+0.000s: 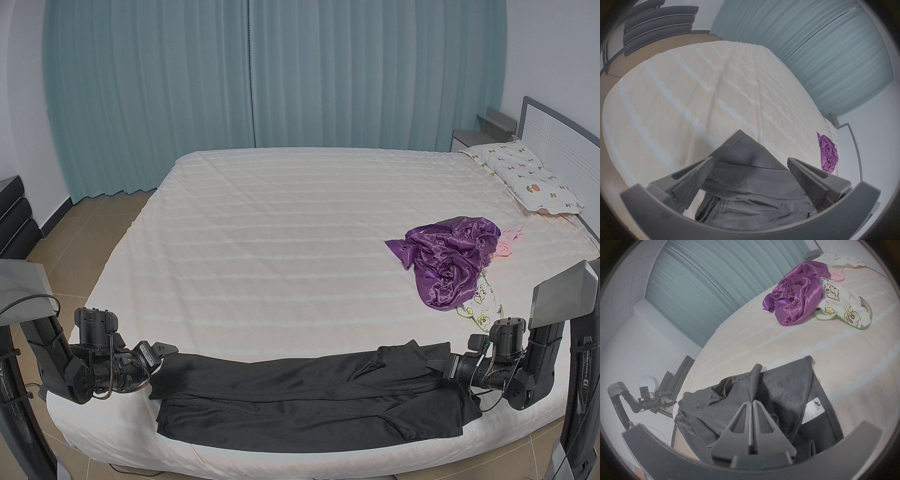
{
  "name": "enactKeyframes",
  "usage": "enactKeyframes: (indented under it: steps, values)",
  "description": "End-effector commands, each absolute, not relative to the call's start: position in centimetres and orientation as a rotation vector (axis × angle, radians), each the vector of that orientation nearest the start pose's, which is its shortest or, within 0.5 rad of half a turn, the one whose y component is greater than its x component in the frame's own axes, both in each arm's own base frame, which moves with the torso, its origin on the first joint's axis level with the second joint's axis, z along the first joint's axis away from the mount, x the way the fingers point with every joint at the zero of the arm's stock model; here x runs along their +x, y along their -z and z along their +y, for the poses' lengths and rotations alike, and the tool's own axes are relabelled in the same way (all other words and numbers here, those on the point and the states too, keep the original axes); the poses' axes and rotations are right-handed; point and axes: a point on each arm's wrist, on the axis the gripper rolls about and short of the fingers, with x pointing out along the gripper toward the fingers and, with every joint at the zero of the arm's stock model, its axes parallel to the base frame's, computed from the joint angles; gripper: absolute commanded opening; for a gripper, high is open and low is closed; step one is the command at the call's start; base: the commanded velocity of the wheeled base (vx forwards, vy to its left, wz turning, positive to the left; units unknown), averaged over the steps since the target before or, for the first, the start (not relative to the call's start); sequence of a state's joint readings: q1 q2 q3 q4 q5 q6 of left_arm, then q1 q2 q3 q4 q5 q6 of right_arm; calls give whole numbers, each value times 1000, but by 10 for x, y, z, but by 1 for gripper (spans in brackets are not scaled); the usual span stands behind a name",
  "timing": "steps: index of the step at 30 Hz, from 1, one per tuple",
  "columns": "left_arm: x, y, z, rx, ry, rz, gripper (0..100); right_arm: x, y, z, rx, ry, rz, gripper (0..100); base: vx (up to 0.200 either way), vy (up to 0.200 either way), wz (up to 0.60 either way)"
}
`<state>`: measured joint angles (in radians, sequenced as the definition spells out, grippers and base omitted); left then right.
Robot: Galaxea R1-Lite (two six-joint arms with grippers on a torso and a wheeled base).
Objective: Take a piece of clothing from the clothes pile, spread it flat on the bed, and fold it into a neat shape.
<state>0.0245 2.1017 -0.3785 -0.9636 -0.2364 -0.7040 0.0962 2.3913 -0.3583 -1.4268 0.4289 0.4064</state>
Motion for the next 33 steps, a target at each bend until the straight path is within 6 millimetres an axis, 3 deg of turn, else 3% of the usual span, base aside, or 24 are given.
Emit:
enactKeyframes:
  steps: [1,6,10,15,18,23,33]
  values:
    - [273,-2,1,-766,-75,807,100,286,45,37,479,-378,719,100,0,0,0]
    - [273,-2,1,-767,-76,809,100,287,41,36,473,-383,698,100,0,0,0]
    - [273,-3,1,-769,-74,805,100,293,8,40,477,-421,579,100,0,0,0]
    - [273,-3,1,-771,-73,807,100,300,-17,66,527,-468,512,100,0,0,0]
    - [271,-2,1,-771,-75,811,100,304,-12,93,542,-466,533,100,0,0,0]
    - [270,-2,3,-771,-83,809,100,309,22,126,531,-427,634,100,0,0,0]
    - [270,0,4,-774,-90,817,100,317,33,138,537,-390,710,100,0,0,0]
